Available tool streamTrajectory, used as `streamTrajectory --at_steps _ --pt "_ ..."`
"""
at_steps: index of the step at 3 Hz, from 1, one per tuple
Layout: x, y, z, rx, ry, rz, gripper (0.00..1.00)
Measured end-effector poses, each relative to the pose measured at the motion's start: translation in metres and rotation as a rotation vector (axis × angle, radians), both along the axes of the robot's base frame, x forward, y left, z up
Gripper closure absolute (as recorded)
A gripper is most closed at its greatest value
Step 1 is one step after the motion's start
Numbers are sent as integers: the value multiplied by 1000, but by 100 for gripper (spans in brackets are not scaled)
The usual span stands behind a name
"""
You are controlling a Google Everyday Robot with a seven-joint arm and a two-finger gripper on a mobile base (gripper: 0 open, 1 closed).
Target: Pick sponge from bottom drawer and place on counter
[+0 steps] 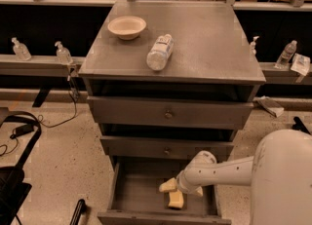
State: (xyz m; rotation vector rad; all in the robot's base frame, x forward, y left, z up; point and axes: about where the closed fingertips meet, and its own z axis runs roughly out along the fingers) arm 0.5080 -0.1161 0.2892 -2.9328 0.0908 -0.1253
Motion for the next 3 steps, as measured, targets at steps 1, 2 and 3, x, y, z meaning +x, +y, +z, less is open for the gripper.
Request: streamTrajectory --at_steps 1,2,3 --pt "1 3 -3 6 -9 10 0" --pt "-1 2 -14 -36 26 28 0" --pt "-6 -1 -66 -40 148 16 0"
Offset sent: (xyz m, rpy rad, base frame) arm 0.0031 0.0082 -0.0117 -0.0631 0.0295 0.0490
